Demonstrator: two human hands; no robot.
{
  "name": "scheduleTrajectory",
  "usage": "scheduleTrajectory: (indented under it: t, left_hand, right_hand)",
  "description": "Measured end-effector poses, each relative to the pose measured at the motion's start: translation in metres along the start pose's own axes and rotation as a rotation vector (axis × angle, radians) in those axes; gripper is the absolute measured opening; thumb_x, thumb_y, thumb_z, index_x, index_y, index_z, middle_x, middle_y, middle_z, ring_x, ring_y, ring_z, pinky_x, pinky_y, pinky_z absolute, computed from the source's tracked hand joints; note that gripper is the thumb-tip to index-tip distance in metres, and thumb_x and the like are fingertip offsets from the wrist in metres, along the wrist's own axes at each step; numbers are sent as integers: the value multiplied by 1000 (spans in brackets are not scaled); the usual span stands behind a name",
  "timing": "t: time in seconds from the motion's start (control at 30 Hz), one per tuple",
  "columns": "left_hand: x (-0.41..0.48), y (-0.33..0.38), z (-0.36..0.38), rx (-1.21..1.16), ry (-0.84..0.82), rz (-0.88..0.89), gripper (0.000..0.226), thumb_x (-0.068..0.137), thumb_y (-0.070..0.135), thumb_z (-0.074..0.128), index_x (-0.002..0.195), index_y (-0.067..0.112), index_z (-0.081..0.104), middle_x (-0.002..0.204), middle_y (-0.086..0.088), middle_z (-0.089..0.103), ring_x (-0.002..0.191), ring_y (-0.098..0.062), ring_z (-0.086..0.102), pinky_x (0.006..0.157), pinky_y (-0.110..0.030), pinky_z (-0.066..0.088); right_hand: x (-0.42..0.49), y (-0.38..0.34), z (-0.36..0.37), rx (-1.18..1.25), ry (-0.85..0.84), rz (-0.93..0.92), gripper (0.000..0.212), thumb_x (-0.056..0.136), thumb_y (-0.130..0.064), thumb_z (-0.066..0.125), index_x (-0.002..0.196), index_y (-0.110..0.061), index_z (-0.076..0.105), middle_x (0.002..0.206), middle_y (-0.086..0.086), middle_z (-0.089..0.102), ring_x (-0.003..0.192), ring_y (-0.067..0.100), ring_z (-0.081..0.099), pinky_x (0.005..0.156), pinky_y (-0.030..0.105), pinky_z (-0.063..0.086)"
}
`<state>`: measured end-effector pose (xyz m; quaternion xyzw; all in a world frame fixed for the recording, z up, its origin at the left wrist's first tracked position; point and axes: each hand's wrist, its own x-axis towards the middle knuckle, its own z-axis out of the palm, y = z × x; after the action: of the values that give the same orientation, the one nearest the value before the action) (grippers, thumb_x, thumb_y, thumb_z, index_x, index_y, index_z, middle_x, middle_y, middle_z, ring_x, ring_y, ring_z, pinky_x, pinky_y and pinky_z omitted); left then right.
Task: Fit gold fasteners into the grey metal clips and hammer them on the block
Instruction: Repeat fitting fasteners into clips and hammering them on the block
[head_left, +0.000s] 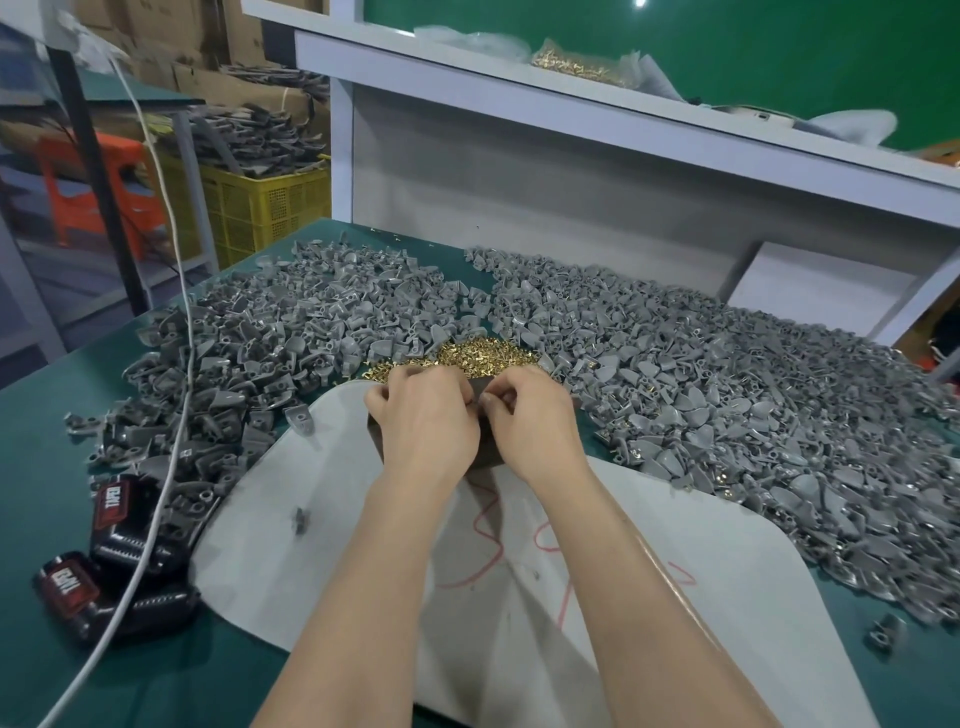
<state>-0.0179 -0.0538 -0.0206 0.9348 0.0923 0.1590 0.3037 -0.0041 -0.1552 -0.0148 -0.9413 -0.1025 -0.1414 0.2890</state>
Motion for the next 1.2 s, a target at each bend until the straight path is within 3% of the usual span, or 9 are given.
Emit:
scheduleTrajectory:
  t: [0.13, 0.23, 0.3, 0.43, 0.6, 0.77, 0.93, 1.07, 1.2]
  left_hand:
    - [2, 0, 0, -21, -9, -18, 9, 90, 26, 60, 84, 29, 66, 99, 4, 67, 121, -23, 38, 90, -36, 22]
    - [2, 0, 2, -19, -6, -13, 9, 90, 25, 61, 86, 28, 68, 101, 5, 66, 119, -24, 39, 92, -38, 24]
    - [2, 0, 2, -8, -6, -6, 9, 90, 26, 60, 85, 29, 68, 104, 5, 65, 118, -24, 40, 92, -38, 25]
    - [0, 0, 0, -11, 13, 0, 10, 89, 26, 60, 83, 31, 65, 104, 6, 63, 114, -23, 42, 86, -36, 23]
    - [-1, 1, -1, -10, 11, 2, 8, 90, 25, 59, 87, 29, 66, 108, 4, 61, 112, -23, 42, 86, -35, 24]
    - [0, 0, -1, -38, 24, 2, 11, 88, 23, 61, 85, 27, 71, 104, 5, 64, 110, -23, 44, 84, -35, 24]
    - [2, 0, -1, -12, 17, -4, 11, 89, 26, 61, 89, 26, 72, 102, 4, 66, 111, -24, 45, 85, -35, 26]
    - [2, -1, 1, -38, 29, -5, 11, 89, 25, 61, 85, 25, 72, 100, 4, 66, 111, -23, 45, 85, -35, 26]
    - [3, 1, 1, 13, 18, -5, 13, 89, 27, 60, 92, 24, 71, 101, 2, 65, 109, -25, 47, 86, -37, 27]
  right_hand:
    - [-1, 21, -27, 22, 57, 165, 23, 94, -25, 56, 112, -16, 64, 108, 1, 65, 94, 15, 59, 87, 25, 43]
    - [-9, 39, -39, -273, -208, 382, 22, 91, -35, 57, 97, -14, 59, 89, 1, 64, 80, 19, 62, 73, 33, 53]
    - [-14, 41, -32, -329, -335, 403, 22, 92, -33, 55, 89, -12, 54, 89, 5, 63, 79, 23, 61, 73, 36, 53]
    - [-13, 42, -35, -183, -253, 409, 20, 93, -24, 55, 103, -6, 55, 98, 11, 62, 84, 25, 61, 73, 36, 51]
    - [-14, 35, -60, 31, -36, 274, 27, 93, -31, 54, 112, -13, 52, 99, 9, 65, 90, 31, 64, 81, 47, 52]
    - [-26, 9, -64, 8, 249, -18, 26, 96, -40, 48, 116, -28, 60, 92, 3, 71, 81, 23, 64, 75, 37, 54]
    - [-29, 4, -48, -177, 30, -20, 28, 96, -34, 49, 123, -34, 58, 101, 3, 70, 90, 27, 64, 78, 33, 51]
    - [-26, 5, -56, -5, 323, -47, 35, 96, -39, 49, 127, -26, 59, 109, -3, 70, 91, 14, 64, 81, 24, 46]
    - [-27, 3, -46, -198, 42, -23, 32, 96, -38, 48, 126, -32, 57, 101, 5, 70, 91, 29, 64, 77, 32, 49]
